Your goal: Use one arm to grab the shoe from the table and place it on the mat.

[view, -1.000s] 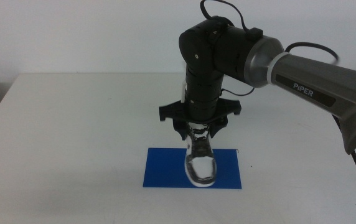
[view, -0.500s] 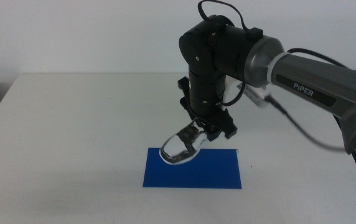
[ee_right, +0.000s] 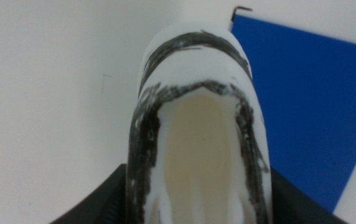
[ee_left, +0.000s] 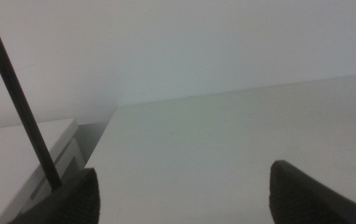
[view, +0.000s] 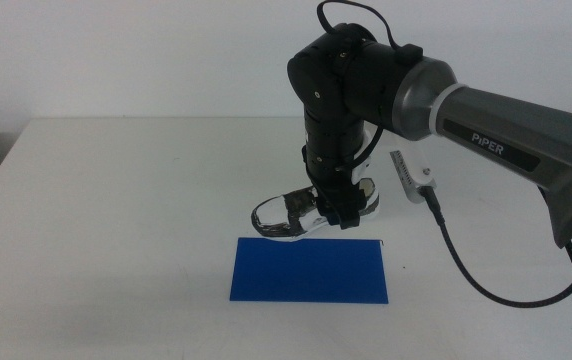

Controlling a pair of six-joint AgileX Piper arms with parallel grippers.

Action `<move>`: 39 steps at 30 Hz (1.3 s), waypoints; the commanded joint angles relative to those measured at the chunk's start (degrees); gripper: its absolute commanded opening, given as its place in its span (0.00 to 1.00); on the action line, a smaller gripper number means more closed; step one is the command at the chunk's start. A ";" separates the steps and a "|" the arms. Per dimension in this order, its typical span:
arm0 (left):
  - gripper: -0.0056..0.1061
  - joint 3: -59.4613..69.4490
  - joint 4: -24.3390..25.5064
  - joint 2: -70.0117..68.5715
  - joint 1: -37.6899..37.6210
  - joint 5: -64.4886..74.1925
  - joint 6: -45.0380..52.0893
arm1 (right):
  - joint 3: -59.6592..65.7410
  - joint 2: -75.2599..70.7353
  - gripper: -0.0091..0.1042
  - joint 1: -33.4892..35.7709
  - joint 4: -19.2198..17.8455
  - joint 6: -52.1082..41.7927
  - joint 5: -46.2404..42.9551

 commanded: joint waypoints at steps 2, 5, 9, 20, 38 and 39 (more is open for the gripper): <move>0.89 0.29 -0.49 -0.40 -0.22 -4.64 -0.34 | -1.86 -3.91 0.05 -0.31 -3.33 0.04 3.45; 0.89 0.29 -0.49 -0.40 -0.22 -4.64 -0.34 | -1.80 -3.86 0.05 -0.31 -1.12 0.04 3.49; 0.89 0.29 -0.49 -0.40 -0.22 -4.64 -0.34 | -1.80 -3.26 0.05 -0.20 0.97 0.04 3.49; 0.89 0.29 -0.49 -0.40 -0.22 -4.64 -0.34 | -1.80 -2.55 0.05 1.94 -1.92 0.09 3.57; 0.89 0.29 -0.49 -0.40 -0.22 -4.64 -0.34 | 0.48 -2.99 0.05 2.82 -2.78 0.09 3.62; 0.89 0.29 -0.49 -0.40 -0.22 -4.64 -0.34 | 0.48 -2.99 0.05 2.82 -4.36 0.09 3.62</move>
